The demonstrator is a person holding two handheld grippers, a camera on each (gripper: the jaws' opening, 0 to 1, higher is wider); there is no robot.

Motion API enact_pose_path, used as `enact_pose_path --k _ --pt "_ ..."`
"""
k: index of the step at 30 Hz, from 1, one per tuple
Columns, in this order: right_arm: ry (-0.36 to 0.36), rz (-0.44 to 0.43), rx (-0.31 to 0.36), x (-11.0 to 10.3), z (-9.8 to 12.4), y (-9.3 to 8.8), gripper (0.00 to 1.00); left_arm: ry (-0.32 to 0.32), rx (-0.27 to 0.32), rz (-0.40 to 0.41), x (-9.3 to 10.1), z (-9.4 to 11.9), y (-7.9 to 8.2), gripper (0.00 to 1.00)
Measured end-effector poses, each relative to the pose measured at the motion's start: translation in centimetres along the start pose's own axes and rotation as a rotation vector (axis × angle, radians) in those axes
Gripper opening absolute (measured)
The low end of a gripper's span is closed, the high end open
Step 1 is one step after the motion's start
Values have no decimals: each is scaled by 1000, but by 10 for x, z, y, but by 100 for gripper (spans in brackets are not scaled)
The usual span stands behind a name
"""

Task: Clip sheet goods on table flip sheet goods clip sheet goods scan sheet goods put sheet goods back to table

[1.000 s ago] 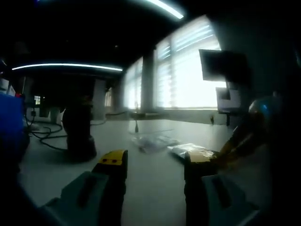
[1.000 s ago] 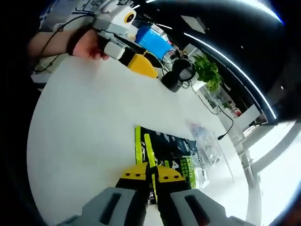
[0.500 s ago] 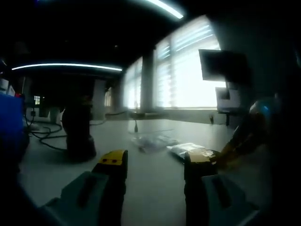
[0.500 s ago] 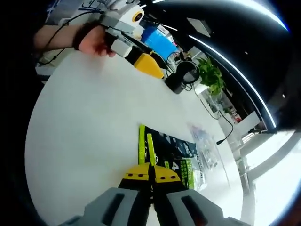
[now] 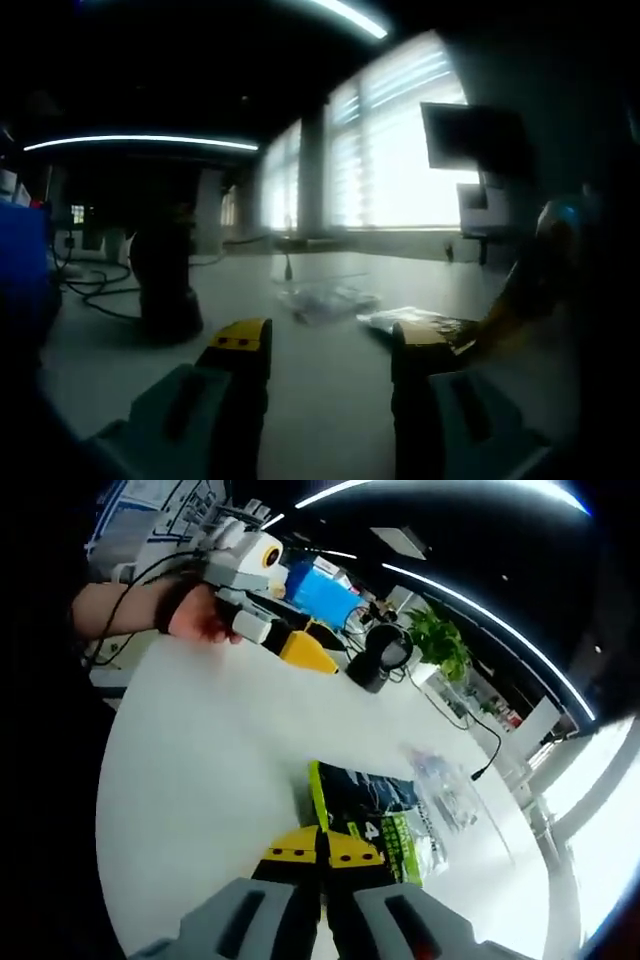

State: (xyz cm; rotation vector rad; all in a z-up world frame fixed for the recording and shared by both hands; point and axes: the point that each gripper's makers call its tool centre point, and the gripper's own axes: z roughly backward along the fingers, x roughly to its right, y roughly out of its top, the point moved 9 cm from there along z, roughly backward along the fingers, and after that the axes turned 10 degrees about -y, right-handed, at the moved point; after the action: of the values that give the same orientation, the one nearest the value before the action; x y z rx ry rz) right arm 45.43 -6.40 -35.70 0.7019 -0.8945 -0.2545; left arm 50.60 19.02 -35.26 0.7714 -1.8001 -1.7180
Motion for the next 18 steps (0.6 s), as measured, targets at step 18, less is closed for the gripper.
enact_pose_path --k 18 --pt "-50 7 41 -14 17 -6 14 3 -7 -4 0 -1 -1 41"
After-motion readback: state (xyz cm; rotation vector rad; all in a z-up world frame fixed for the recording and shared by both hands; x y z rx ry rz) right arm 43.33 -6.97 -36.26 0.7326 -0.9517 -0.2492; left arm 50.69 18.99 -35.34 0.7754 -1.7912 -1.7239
